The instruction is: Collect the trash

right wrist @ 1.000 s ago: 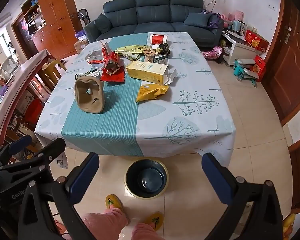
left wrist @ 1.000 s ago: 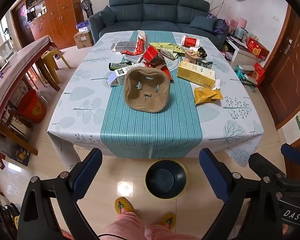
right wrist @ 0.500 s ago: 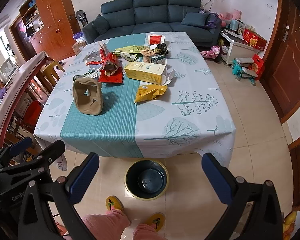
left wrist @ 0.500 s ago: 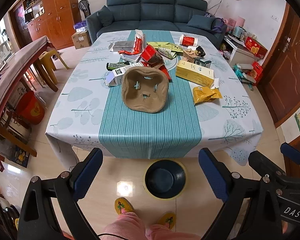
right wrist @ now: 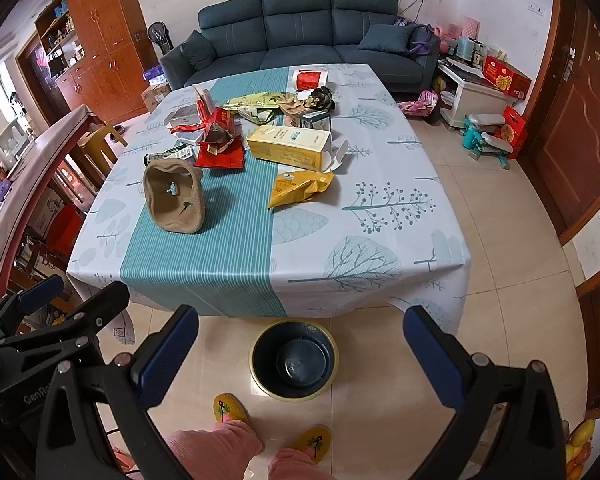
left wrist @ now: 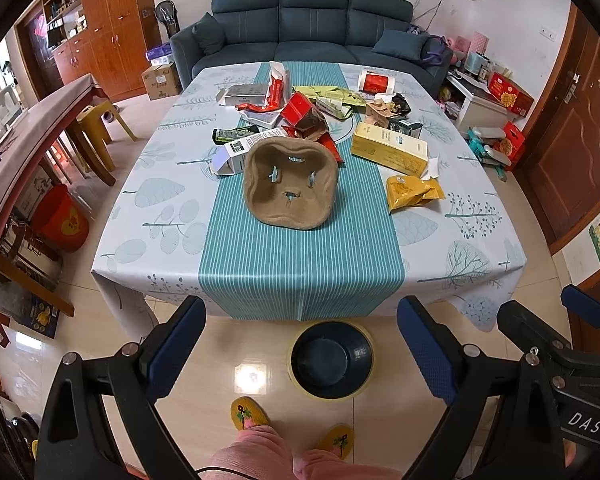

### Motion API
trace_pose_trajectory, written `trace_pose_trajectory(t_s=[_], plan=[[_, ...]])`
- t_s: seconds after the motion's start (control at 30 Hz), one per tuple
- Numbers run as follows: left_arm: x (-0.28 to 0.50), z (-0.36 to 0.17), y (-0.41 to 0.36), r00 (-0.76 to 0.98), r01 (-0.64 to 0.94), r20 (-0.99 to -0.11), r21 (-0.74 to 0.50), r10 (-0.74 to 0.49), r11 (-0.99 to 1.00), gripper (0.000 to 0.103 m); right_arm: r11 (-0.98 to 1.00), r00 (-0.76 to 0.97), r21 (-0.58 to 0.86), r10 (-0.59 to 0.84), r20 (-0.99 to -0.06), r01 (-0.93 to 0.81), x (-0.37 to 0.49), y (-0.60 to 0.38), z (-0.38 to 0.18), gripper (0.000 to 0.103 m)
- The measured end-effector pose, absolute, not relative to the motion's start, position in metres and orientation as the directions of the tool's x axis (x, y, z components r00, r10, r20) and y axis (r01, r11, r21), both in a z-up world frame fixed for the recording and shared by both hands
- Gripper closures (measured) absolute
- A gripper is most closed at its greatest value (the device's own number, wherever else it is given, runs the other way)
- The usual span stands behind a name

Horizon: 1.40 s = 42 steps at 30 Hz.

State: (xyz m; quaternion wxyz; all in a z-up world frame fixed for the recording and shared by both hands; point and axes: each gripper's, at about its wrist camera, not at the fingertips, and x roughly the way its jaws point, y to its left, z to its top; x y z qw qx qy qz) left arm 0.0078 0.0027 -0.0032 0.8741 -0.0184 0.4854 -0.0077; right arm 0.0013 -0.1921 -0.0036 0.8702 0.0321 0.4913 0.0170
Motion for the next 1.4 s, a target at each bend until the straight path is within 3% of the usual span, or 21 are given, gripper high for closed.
trace_pose_trajectory(t_s=[1.4], plan=[[0.021,0.015,-0.003,0.554,-0.007,-0.832,-0.017,-0.010,1.000,0.008,0.996,0.531,0.088,0.081,-0.844,-0.012,0.012,-0.196,0.009,0.005]])
